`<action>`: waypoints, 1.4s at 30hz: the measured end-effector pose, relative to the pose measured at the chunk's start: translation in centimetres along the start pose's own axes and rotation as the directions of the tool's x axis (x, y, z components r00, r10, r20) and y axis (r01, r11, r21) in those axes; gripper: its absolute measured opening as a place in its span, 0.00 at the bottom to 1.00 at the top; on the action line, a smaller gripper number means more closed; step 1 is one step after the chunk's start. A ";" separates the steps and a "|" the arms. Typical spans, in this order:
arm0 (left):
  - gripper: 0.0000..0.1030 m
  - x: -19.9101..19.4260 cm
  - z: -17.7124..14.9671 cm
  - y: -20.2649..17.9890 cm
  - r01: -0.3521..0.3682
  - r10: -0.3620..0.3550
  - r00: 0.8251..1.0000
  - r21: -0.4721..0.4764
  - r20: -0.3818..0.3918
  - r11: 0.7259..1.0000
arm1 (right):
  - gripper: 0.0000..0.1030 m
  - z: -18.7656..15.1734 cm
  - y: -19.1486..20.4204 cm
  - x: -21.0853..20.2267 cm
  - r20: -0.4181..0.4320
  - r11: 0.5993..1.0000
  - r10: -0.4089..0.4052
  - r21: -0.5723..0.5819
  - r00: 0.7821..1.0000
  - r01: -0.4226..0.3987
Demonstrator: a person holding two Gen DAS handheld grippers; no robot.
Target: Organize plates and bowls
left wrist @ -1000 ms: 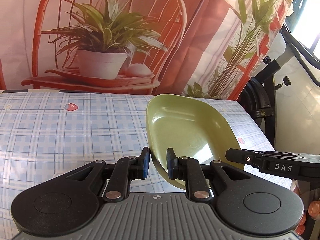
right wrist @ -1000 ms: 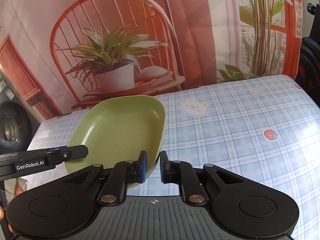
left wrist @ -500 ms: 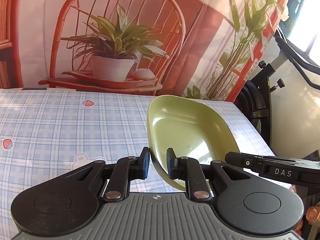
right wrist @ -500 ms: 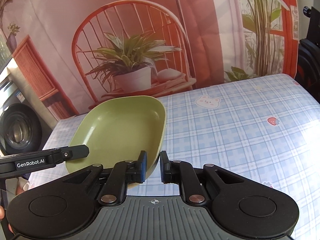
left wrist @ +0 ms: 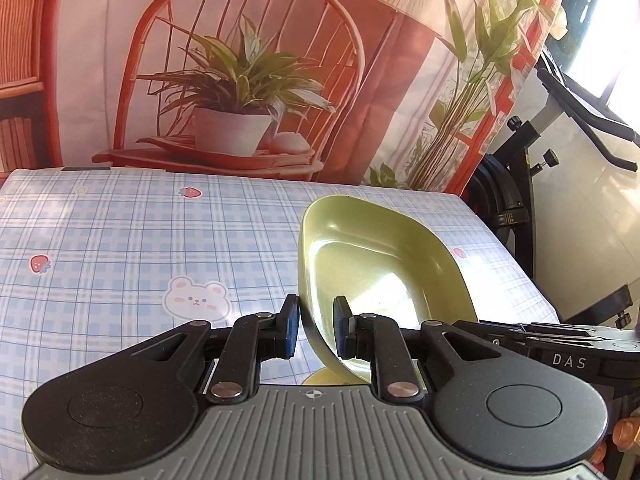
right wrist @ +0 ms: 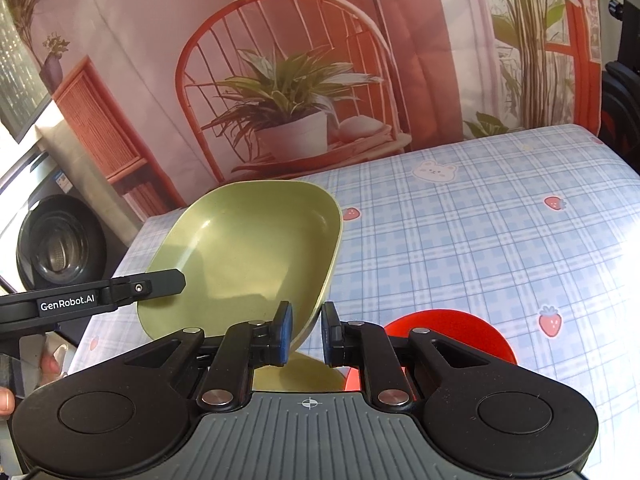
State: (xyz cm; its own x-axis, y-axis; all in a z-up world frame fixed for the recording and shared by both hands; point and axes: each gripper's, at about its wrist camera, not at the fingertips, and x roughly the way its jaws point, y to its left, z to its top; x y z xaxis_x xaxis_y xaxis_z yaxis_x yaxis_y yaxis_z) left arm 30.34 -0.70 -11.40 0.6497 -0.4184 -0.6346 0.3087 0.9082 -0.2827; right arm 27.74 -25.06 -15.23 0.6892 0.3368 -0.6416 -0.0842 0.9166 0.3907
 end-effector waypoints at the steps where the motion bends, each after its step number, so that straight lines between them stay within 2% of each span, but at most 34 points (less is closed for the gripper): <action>1: 0.18 -0.2 -0.2 0.0 0.001 -0.001 1.000 0.000 -0.001 1.000 | 0.14 -0.2 0.1 -0.2 -0.003 1.000 0.003 0.000 1.000 -0.003; 12: 0.18 -2.2 -3.3 0.5 0.020 -0.020 0.999 -0.007 -0.032 1.000 | 0.14 -3.7 0.3 -1.8 -0.077 0.998 0.054 0.015 0.996 -0.053; 21: 0.18 -2.3 -6.3 1.1 0.009 -0.013 0.996 -0.036 -0.088 0.999 | 0.14 -6.3 0.4 -1.4 -0.163 0.998 0.055 0.027 0.985 -0.051; 30: 0.18 -1.9 -8.2 2.0 -0.007 -0.003 0.991 -0.075 -0.135 0.997 | 0.14 -7.0 0.3 -1.0 -0.202 0.998 0.055 0.021 0.978 -0.052; 42: 0.18 -1.0 -8.6 1.8 -0.014 0.006 0.988 -0.051 -0.153 0.999 | 0.14 -7.2 -0.3 -0.5 -0.227 0.998 0.052 0.032 0.972 -0.046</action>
State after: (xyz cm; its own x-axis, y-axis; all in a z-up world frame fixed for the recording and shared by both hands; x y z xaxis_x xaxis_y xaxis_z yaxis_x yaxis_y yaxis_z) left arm 24.25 1.41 -17.50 0.5381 -0.4060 -0.7387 0.2636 0.9135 -0.3101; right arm 22.20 -23.94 -19.80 0.5022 0.4240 -0.7537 -0.0931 0.8930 0.4404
